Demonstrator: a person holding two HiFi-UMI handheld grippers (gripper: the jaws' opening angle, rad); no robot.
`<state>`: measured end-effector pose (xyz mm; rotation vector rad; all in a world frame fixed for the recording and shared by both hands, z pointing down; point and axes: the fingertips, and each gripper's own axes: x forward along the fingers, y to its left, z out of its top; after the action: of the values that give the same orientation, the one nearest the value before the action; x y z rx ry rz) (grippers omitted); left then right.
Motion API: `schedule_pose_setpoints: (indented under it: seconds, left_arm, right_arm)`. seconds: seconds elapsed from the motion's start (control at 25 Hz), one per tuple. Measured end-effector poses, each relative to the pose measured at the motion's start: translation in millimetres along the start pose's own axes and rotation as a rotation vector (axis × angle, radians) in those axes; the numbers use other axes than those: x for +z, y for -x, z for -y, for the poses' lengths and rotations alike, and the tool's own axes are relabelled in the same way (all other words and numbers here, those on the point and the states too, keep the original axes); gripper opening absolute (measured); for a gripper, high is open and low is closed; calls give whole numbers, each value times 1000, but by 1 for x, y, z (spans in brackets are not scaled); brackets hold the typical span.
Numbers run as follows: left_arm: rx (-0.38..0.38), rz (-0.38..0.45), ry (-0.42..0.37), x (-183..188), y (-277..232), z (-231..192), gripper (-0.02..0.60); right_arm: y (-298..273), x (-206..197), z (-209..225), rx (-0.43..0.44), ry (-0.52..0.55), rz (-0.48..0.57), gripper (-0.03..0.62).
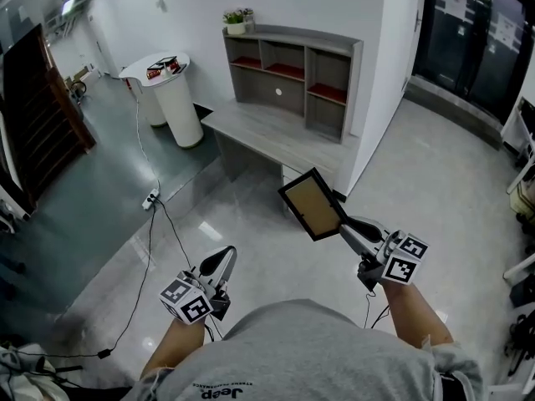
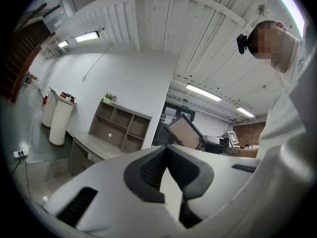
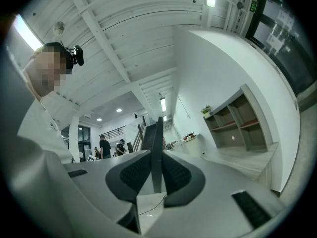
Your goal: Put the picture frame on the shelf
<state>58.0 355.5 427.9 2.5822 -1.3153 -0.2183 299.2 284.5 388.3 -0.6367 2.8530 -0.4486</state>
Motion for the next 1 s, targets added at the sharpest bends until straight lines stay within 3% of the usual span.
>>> schedule_pose_setpoints:
  seconds: [0.28,0.48,0.72,1.0]
  left_arm:
    - [-10,-23,-20,-9,-30,23,12]
    - [9,-24,-27,-5,-30,5,12]
    - [-1,-9,-4,-2,-33,-55,12]
    - [-44,0,-19,27,-39,-179,12]
  right_arm:
    - [19,5,28,6,-22,12,83]
    - [-1,5,40,12,-31,3,83]
    - [-63,1,52,16,-16,-18,83]
    - [-180,-4,76,-18,-3,4,83]
